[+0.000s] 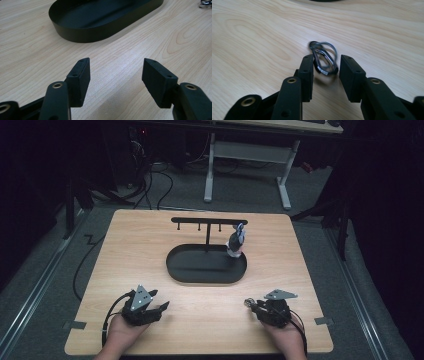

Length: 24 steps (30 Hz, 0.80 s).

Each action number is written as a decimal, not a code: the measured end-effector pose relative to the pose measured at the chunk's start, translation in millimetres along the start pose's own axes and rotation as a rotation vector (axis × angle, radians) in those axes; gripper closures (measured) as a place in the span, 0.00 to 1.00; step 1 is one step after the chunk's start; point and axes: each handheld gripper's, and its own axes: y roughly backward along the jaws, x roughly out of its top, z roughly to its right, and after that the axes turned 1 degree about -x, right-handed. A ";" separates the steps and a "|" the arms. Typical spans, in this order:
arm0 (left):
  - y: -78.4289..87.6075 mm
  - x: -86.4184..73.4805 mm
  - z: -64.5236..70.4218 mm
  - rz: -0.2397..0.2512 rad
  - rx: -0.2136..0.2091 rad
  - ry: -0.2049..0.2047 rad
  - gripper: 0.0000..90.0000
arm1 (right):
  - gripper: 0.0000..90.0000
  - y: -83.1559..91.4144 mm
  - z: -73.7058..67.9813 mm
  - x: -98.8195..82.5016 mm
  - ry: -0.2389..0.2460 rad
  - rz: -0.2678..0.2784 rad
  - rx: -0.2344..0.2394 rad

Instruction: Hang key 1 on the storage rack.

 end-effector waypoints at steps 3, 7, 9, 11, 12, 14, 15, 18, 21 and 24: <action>-0.7 -0.2 0.1 -0.002 0.001 0.000 0.45 | 0.69 6.9 10.9 -6.3 -0.026 0.003 -0.015; -1.1 -0.1 0.4 -0.003 0.001 0.001 0.45 | 0.67 13.8 18.0 -10.8 -0.041 0.019 -0.020; -0.6 -0.1 0.6 -0.005 0.002 -0.002 0.45 | 0.66 14.9 17.6 -11.9 -0.045 0.019 -0.018; -0.3 -0.2 0.5 -0.003 0.003 0.001 0.45 | 0.64 14.3 16.9 -12.2 -0.030 0.015 -0.008; -0.1 -0.3 0.1 -0.003 0.001 0.003 0.45 | 0.63 14.0 16.2 -12.1 -0.029 0.013 -0.004; 0.2 -0.3 0.0 -0.002 0.001 0.003 0.45 | 0.60 12.8 14.4 -11.1 -0.016 0.015 0.011; 0.4 -0.3 -0.1 -0.001 0.000 0.003 0.45 | 0.58 12.0 12.6 -10.2 -0.017 0.017 0.014; 0.4 -0.4 -0.3 -0.002 -0.001 0.000 0.45 | 0.54 8.7 8.3 -6.1 0.000 0.037 0.001; -0.4 -0.6 -0.6 -0.004 -0.002 -0.001 0.45 | 0.56 3.9 1.6 2.0 0.044 0.054 -0.001; -0.8 -0.6 -1.2 -0.004 -0.002 -0.002 0.45 | 0.64 -1.6 -5.9 4.2 0.081 0.039 -0.014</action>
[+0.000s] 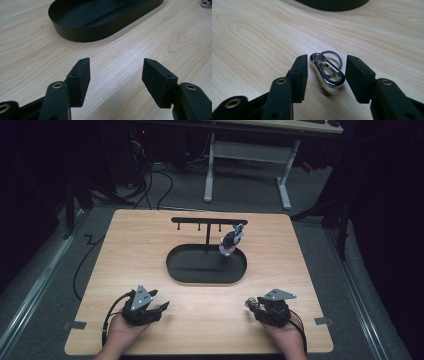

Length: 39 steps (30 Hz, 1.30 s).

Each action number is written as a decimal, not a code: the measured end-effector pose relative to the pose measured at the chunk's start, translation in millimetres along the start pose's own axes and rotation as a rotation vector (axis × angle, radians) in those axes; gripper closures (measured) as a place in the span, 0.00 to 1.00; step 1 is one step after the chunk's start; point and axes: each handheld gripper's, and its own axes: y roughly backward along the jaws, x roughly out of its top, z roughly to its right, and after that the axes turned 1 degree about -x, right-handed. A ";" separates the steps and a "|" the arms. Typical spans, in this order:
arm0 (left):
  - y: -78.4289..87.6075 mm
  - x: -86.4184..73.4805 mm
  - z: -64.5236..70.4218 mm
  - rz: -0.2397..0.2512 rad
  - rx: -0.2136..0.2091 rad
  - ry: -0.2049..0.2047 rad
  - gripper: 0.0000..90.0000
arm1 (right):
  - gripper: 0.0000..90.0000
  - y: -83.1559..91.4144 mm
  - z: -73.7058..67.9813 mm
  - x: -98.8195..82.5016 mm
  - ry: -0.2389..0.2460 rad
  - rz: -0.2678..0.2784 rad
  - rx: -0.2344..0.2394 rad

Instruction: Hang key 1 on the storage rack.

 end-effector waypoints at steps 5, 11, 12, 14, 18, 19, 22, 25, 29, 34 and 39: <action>2.1 -0.5 -1.4 0.005 -0.001 0.008 0.45 | 0.75 -2.0 1.7 -3.6 -0.018 -0.021 0.001; 2.7 -0.3 0.1 0.008 -0.003 0.004 0.45 | 0.75 6.9 10.0 -9.2 -0.076 -0.010 0.012; 2.3 -0.4 0.2 0.007 -0.001 0.002 0.45 | 0.75 7.6 11.5 -10.0 -0.081 -0.009 0.011; 1.6 -0.4 -0.1 0.005 -0.002 0.005 0.45 | 0.75 9.8 15.4 -12.2 -0.101 -0.009 0.010; -0.1 -0.9 -0.6 0.001 -0.002 0.009 0.45 | 0.67 11.5 23.3 -15.0 -0.135 -0.008 -0.007; 0.1 -0.9 -0.3 0.000 -0.002 0.008 0.45 | 0.64 11.8 24.3 -15.2 -0.141 -0.007 -0.012; 2.1 -0.7 0.6 0.006 0.001 0.009 0.45 | 0.54 13.0 25.3 -15.0 -0.143 -0.008 0.004; 4.6 -0.5 -0.1 0.017 -0.006 0.021 0.45 | 0.46 9.3 24.6 -14.1 -0.127 -0.037 0.019; 3.7 -1.6 -1.9 0.017 -0.013 0.023 0.45 | 0.43 7.8 22.7 -11.3 -0.131 -0.071 0.010; 1.5 -2.2 -2.1 0.006 -0.028 0.028 0.45 | 0.43 13.0 17.7 -6.3 -0.069 -0.150 -0.003; 2.2 -1.2 -1.6 0.013 -0.025 0.024 0.45 | 0.46 17.5 11.5 2.5 0.039 -0.273 -0.004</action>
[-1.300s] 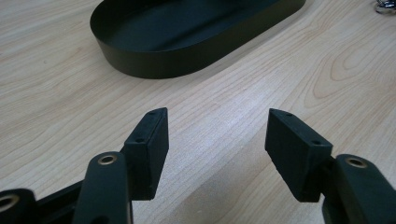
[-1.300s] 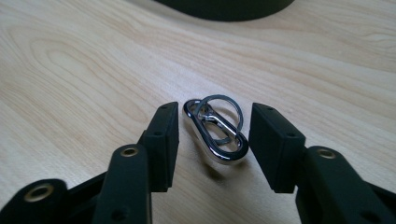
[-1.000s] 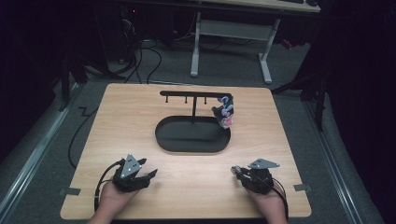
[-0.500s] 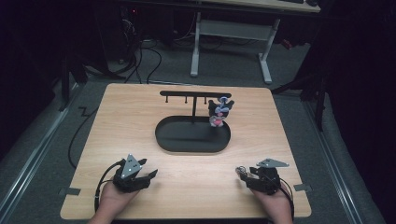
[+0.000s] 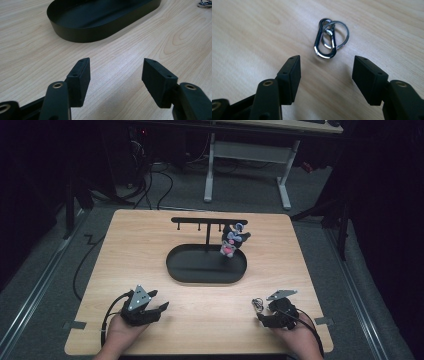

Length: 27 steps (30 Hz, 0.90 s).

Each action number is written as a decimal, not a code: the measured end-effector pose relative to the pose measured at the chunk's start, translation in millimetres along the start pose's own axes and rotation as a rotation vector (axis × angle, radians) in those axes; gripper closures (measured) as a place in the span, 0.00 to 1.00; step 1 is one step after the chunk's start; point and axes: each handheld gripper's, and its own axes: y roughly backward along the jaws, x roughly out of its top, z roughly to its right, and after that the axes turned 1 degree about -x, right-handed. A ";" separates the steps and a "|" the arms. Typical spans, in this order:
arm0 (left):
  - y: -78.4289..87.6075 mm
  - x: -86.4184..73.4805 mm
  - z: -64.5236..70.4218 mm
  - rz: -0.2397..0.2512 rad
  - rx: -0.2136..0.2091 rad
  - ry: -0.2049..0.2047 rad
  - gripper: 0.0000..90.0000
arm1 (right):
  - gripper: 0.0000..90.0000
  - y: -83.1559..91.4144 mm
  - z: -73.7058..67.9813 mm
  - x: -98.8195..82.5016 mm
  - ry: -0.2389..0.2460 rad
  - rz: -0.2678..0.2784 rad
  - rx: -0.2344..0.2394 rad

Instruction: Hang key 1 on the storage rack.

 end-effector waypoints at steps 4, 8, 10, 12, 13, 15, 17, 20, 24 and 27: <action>-1.4 -0.4 0.5 -0.007 0.003 -0.014 0.45 | 0.49 2.1 0.0 7.8 0.026 -0.071 0.013; 0.5 -0.4 0.2 0.000 0.001 -0.016 0.45 | 0.54 3.0 0.3 18.7 0.046 -0.123 0.020; 1.6 -0.6 0.1 0.002 0.002 -0.016 0.45 | 0.57 3.2 -1.9 26.0 0.074 -0.158 0.015; 2.6 -0.6 -0.7 0.004 0.003 -0.015 0.45 | 0.59 3.0 -4.8 33.4 0.106 -0.190 0.011; 2.8 -0.6 -1.1 0.007 0.002 -0.012 0.45 | 0.61 3.3 -7.7 39.0 0.136 -0.212 -0.003; 3.0 -0.6 -1.8 0.007 0.003 -0.011 0.45 | 0.63 3.4 -12.1 48.4 0.183 -0.247 -0.011; 3.0 -0.7 -2.3 0.007 0.004 -0.010 0.45 | 0.64 2.2 -15.7 55.9 0.209 -0.281 -0.024; 2.9 -0.4 -2.2 0.006 0.003 -0.011 0.45 | 0.64 -4.7 -19.4 64.7 0.226 -0.334 -0.035; 3.3 -0.4 -2.0 0.006 0.003 -0.011 0.45 | 0.66 -15.2 -20.3 68.2 0.237 -0.379 -0.058; 3.5 -0.7 -2.5 0.005 0.004 -0.011 0.45 | 0.68 -19.0 -17.6 67.5 0.234 -0.391 -0.063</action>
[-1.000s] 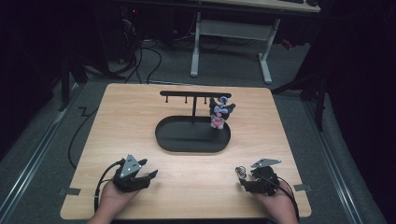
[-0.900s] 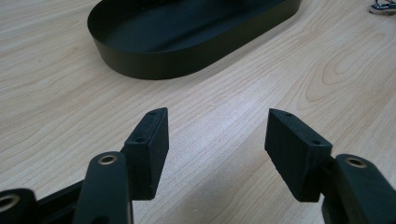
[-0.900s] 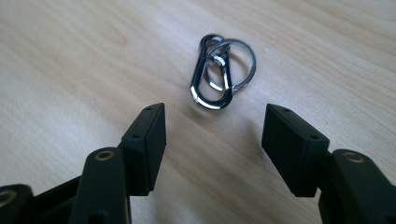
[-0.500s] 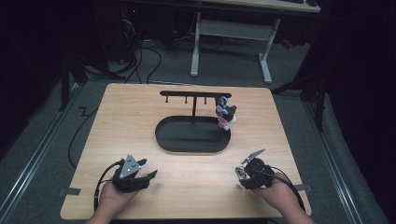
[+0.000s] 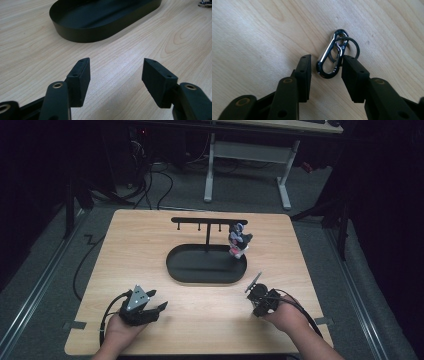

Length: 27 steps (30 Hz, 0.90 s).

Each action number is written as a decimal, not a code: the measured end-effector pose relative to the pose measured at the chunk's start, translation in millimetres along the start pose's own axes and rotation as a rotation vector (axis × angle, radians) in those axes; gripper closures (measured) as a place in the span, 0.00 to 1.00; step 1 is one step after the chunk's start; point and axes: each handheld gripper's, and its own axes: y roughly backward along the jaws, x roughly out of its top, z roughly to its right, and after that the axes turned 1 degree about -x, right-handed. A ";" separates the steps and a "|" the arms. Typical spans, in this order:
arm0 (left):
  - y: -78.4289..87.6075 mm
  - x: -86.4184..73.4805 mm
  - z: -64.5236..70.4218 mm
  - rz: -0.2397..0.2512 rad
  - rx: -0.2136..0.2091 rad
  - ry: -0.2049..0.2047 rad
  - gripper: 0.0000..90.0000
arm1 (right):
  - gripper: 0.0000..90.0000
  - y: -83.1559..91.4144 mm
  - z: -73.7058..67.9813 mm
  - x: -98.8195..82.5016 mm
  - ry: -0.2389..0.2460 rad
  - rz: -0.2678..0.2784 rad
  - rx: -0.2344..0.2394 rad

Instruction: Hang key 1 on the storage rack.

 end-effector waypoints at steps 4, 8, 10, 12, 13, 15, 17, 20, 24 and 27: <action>0.3 -0.1 -0.1 -0.002 -0.001 0.000 0.45 | 0.73 -1.7 3.4 -1.3 -0.017 0.005 0.015; -0.7 -0.1 0.3 -0.003 -0.002 0.000 0.45 | 0.74 -2.1 7.2 -2.7 -0.042 0.015 0.038; -1.4 -0.1 0.7 -0.004 -0.001 0.000 0.45 | 0.75 -1.5 9.8 -3.6 -0.047 0.029 0.046; -1.9 -0.1 0.7 -0.006 -0.002 0.001 0.45 | 0.76 0.4 11.6 -4.7 -0.060 0.049 0.046; -2.0 -0.1 0.7 -0.007 -0.002 0.001 0.45 | 0.78 2.0 13.2 -5.2 -0.077 0.061 0.056; -2.0 -0.2 1.0 -0.009 -0.001 0.000 0.45 | 0.79 3.6 16.5 -6.2 -0.086 0.081 0.076; -1.7 -0.3 1.2 -0.008 -0.001 0.002 0.45 | 0.80 3.9 19.4 -7.7 -0.103 0.090 0.099; -1.3 -0.4 1.5 -0.009 0.001 0.004 0.45 | 0.82 4.2 22.5 -9.9 -0.123 0.108 0.119; -1.1 -1.0 1.5 -0.015 0.001 0.001 0.45 | 0.85 3.7 32.3 -15.8 -0.187 0.148 0.193; -1.0 -1.4 1.1 -0.016 0.002 0.004 0.45 | 0.90 3.3 41.6 -21.9 -0.236 0.177 0.232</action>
